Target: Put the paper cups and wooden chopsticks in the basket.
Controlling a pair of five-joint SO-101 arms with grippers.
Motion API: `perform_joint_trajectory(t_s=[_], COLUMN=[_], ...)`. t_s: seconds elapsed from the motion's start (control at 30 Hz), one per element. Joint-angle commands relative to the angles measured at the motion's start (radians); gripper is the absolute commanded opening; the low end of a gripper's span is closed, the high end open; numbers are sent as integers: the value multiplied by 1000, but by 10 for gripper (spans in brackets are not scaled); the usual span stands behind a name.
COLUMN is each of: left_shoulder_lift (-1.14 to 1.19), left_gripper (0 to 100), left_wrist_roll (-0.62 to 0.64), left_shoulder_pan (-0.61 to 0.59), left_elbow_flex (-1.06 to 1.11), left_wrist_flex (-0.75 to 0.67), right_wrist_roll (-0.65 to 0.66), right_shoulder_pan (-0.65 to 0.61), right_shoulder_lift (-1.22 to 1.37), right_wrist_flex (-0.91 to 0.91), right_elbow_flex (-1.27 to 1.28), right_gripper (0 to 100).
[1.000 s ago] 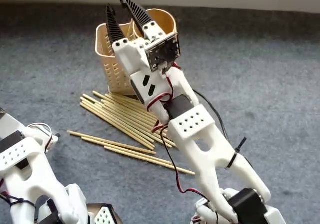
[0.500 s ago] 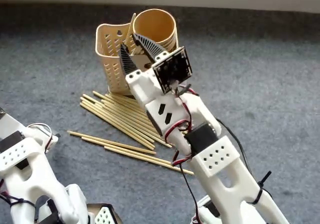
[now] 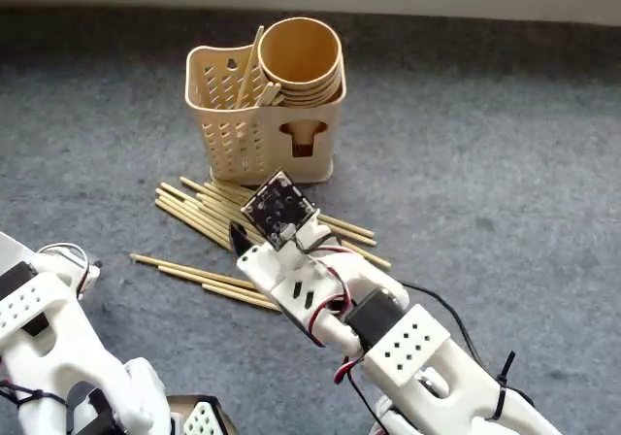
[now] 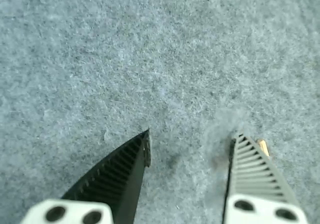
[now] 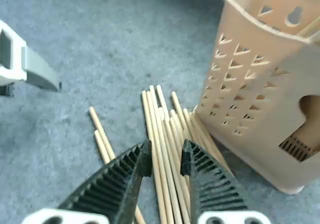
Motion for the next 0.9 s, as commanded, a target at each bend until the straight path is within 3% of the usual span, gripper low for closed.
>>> perform_joint_trajectory(t_s=[0.0,0.27,0.53,0.87], left_shoulder_lift=[-4,-4,-4,-4], left_gripper=[249,249,249,249], left_wrist_roll=[3,3,3,3], left_shoulder_pan=[-8,-8,-8,-4], left_elbow_flex=[-5,-5,-5,-5], left_wrist_flex=[-14,-14,-12,-11], right_wrist_roll=[5,6,8,9], right_shoulder_pan=[-47,-165,-165,-156], right_shoulder_lift=[-25,170,463,653], right_wrist_flex=[41,39,35,35], right_elbow_flex=[28,120,-77,-148], right_gripper=[108,108,108,108])
